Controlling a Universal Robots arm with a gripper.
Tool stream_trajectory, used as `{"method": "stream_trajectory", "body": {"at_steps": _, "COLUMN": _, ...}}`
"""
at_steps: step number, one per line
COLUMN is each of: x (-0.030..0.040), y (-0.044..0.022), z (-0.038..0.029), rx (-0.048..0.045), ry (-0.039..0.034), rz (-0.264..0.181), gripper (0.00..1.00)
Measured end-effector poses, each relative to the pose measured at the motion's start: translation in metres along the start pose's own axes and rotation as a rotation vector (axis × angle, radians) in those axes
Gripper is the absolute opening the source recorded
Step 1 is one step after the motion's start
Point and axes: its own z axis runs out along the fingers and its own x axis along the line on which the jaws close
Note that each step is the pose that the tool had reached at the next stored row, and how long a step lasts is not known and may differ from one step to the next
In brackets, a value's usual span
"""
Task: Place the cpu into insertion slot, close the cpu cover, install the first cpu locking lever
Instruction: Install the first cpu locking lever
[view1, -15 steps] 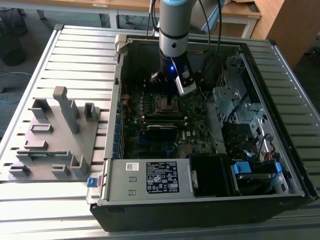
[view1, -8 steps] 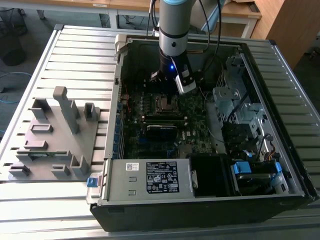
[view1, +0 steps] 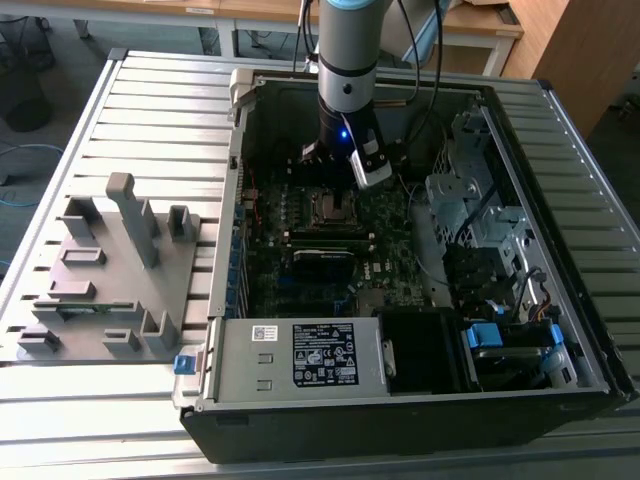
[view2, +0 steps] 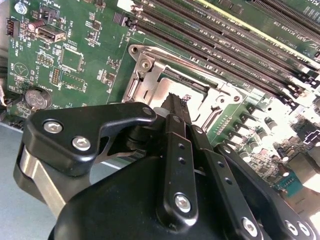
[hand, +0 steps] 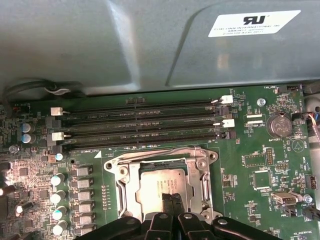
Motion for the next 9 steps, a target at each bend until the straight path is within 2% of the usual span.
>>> {"method": "stream_trajectory", "body": {"at_steps": 3, "x": 0.0000, "y": 0.0001, "z": 0.0001, "rx": 0.0017, "ry": 0.0003, "rz": 0.000, "gripper": 0.10}}
{"method": "stream_trajectory", "body": {"at_steps": 6, "x": 0.0000, "y": 0.0006, "z": 0.0001, "rx": 0.0424, "ry": -0.0037, "rz": -0.003, "gripper": 0.10}}
{"method": "stream_trajectory", "body": {"at_steps": 9, "x": 0.0000, "y": 0.0005, "z": 0.0001, "rx": 0.0434, "ry": -0.0038, "rz": -0.003, "gripper": 0.10}}
